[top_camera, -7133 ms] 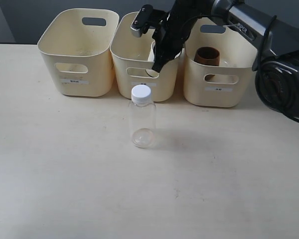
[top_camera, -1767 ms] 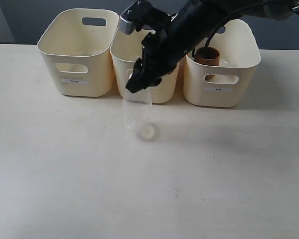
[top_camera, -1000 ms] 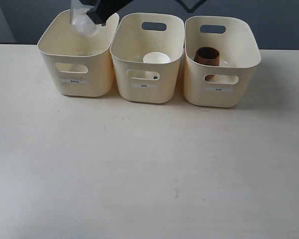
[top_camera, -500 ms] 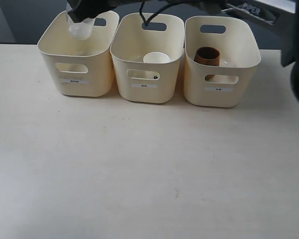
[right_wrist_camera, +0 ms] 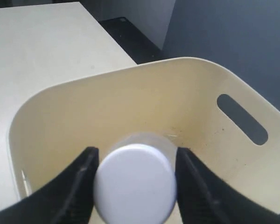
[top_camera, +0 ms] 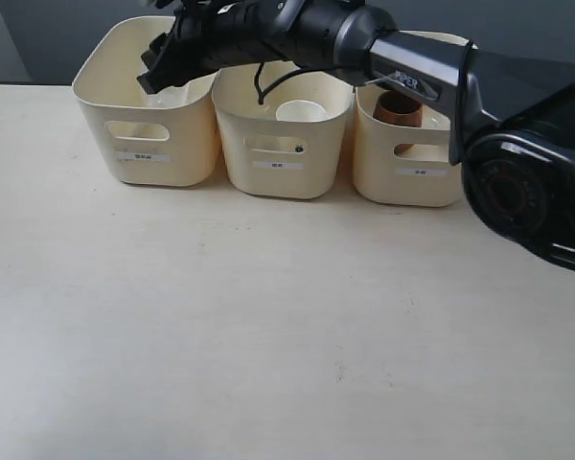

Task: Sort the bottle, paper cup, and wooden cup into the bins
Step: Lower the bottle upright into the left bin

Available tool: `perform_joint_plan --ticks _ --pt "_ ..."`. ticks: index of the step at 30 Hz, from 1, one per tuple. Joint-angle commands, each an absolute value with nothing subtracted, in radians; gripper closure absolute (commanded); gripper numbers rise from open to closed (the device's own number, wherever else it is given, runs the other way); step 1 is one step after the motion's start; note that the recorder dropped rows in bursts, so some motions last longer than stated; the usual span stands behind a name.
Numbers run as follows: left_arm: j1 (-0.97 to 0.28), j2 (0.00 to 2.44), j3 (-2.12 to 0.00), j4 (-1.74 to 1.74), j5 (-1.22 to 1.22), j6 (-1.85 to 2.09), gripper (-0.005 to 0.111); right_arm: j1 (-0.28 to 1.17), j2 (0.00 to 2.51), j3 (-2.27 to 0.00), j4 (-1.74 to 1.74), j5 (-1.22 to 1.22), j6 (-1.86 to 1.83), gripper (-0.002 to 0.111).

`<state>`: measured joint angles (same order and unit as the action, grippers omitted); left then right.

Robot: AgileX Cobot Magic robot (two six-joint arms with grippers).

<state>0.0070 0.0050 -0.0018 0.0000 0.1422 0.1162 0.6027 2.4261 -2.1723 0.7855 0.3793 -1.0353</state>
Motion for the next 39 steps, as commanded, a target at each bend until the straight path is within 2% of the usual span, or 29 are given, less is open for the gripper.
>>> perform_joint_plan --ticks 1,20,35,37,39 --pt "0.007 0.0 0.0 0.0 0.135 0.115 0.107 0.599 2.441 -2.195 0.762 0.383 -1.017 0.109" --pt "0.007 0.0 0.0 0.0 0.135 0.115 0.107 0.599 2.459 -2.199 0.527 0.483 -0.879 0.109" --pt "0.007 0.0 0.0 0.0 0.135 0.115 0.107 0.599 2.459 -2.199 0.52 0.544 -0.879 0.109" --pt "0.007 0.0 0.0 0.0 0.135 0.115 0.107 0.599 2.459 -2.199 0.524 0.544 -0.879 0.106" --pt "0.007 0.0 0.0 0.0 0.135 0.115 0.107 0.599 2.458 -2.199 0.525 0.544 -0.879 0.097"
